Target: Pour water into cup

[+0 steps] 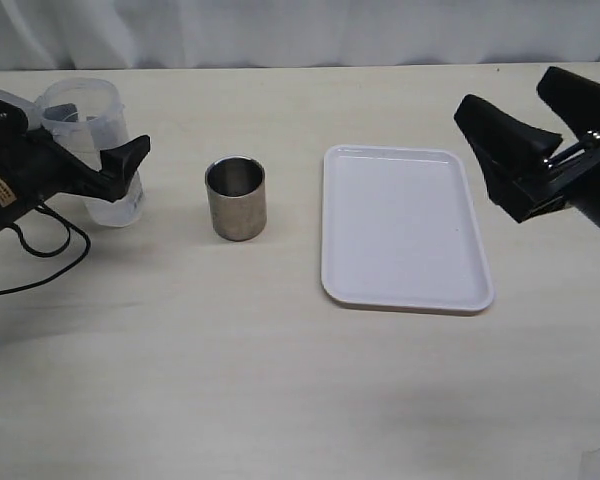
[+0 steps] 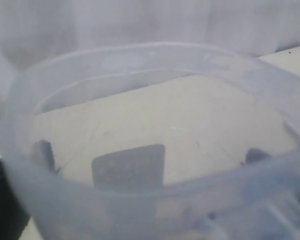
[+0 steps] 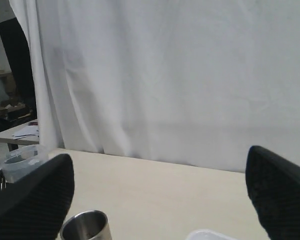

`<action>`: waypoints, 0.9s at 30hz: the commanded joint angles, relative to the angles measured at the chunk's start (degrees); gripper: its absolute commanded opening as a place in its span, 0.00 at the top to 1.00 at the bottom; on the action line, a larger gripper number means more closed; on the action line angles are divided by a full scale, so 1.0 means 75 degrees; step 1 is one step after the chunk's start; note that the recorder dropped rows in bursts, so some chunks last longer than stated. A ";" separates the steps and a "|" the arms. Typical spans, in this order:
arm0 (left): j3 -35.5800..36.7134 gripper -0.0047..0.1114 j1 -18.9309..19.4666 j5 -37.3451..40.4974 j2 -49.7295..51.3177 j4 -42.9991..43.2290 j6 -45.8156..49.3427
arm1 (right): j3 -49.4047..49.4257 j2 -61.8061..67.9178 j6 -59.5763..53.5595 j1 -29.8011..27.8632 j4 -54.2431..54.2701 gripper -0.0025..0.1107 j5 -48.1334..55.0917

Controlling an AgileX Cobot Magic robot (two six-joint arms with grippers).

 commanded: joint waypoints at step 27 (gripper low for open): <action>-0.0054 0.96 -0.0014 0.0807 0.0029 0.0080 -0.0735 | -0.3699 0.5079 -0.0668 0.1417 -0.2475 0.21 0.0056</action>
